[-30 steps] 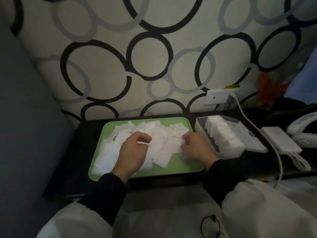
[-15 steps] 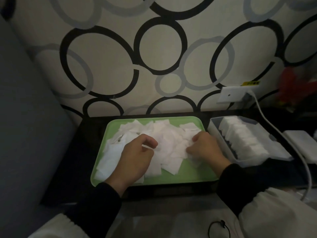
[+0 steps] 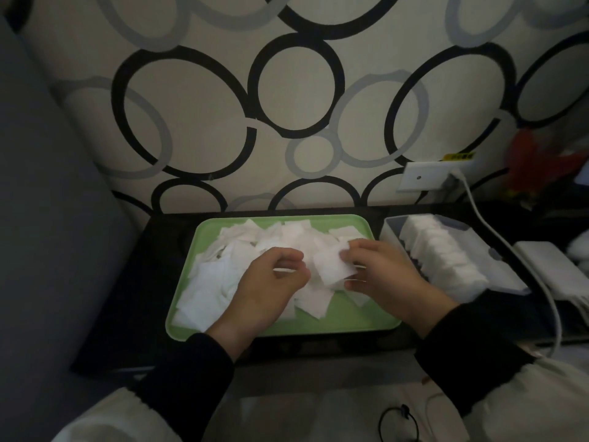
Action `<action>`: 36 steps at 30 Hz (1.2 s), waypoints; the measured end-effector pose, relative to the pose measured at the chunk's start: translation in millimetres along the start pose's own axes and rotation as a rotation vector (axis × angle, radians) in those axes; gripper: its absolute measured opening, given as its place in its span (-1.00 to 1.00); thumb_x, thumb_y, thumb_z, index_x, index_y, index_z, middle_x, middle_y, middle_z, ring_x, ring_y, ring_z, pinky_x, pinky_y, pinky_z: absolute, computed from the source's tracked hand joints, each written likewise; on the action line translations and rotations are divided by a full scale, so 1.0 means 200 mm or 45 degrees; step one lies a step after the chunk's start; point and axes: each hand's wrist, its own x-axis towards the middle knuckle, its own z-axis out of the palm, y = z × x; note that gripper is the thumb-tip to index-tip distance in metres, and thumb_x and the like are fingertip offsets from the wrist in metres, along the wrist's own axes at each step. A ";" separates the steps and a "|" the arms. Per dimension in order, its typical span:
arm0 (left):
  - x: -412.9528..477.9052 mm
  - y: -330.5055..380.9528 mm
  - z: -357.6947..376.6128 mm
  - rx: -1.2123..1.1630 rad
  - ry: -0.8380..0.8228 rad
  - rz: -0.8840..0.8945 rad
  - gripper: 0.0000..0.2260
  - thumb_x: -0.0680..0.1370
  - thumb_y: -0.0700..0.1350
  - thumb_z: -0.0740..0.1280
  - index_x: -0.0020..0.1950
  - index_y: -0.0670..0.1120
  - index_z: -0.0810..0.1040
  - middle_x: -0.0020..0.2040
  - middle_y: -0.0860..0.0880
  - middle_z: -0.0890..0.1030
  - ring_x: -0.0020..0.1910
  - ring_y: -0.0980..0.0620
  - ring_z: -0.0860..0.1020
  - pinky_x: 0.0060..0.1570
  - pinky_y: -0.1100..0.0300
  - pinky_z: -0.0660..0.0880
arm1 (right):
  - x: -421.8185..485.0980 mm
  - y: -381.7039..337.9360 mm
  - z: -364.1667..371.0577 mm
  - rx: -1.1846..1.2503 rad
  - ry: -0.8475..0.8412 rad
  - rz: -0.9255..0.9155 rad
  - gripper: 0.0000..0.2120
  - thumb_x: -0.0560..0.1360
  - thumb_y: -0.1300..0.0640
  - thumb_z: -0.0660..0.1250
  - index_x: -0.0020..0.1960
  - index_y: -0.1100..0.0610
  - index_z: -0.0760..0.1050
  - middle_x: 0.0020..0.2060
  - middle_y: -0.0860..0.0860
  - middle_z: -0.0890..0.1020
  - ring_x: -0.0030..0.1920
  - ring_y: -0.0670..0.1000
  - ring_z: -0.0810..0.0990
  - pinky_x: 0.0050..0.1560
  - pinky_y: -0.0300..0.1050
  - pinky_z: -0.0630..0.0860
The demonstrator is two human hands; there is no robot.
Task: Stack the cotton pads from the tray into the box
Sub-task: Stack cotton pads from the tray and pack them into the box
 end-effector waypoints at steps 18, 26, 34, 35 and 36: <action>0.08 0.02 0.01 -0.396 0.099 -0.209 -0.90 0.54 -0.17 0.45 0.05 -0.06 0.62 -0.05 -0.06 0.66 -0.23 0.05 0.66 -0.18 0.16 0.62 | 0.11 0.03 -0.10 -0.534 0.335 -0.314 -0.88 0.60 0.19 0.28 0.00 0.09 0.60 -0.19 0.02 0.68 -0.21 0.02 0.64 -0.18 -0.14 0.55; 0.10 -0.02 -0.03 -0.402 0.112 -0.225 -0.76 0.57 -0.17 0.39 0.23 -0.13 0.57 0.08 -0.15 0.67 -0.21 0.02 0.71 -0.26 0.22 0.57 | 0.18 0.14 -0.11 -1.481 0.202 -0.176 -0.45 0.39 -0.05 0.50 0.32 -0.01 0.43 0.17 0.00 0.52 0.12 0.03 0.54 0.16 -0.07 0.50; 0.10 -0.02 -0.06 -0.349 0.130 -0.214 -0.82 0.55 -0.16 0.40 0.16 -0.07 0.60 0.08 -0.12 0.66 -0.20 0.03 0.69 -0.24 0.21 0.56 | 0.19 0.13 -0.10 -1.322 0.133 -0.105 -0.66 0.39 0.10 0.51 0.11 -0.01 0.50 -0.17 -0.10 0.55 -0.05 0.00 0.58 -0.07 -0.18 0.45; 0.10 -0.03 -0.06 -0.340 0.136 -0.213 -0.81 0.55 -0.16 0.40 0.16 -0.07 0.60 0.08 -0.11 0.66 -0.19 0.02 0.69 -0.23 0.20 0.56 | 0.19 0.12 -0.10 -1.331 0.133 -0.117 -0.72 0.38 0.10 0.50 0.05 0.00 0.51 -0.18 -0.08 0.57 -0.08 0.01 0.58 -0.11 -0.17 0.46; 0.10 -0.03 -0.07 -0.333 0.138 -0.210 -0.81 0.55 -0.15 0.40 0.17 -0.07 0.60 0.09 -0.11 0.65 -0.18 0.01 0.69 -0.23 0.20 0.56 | 0.18 0.12 -0.11 -1.330 0.143 -0.148 -0.77 0.38 0.09 0.50 -0.02 0.01 0.52 -0.21 -0.07 0.58 -0.11 0.02 0.59 -0.17 -0.17 0.45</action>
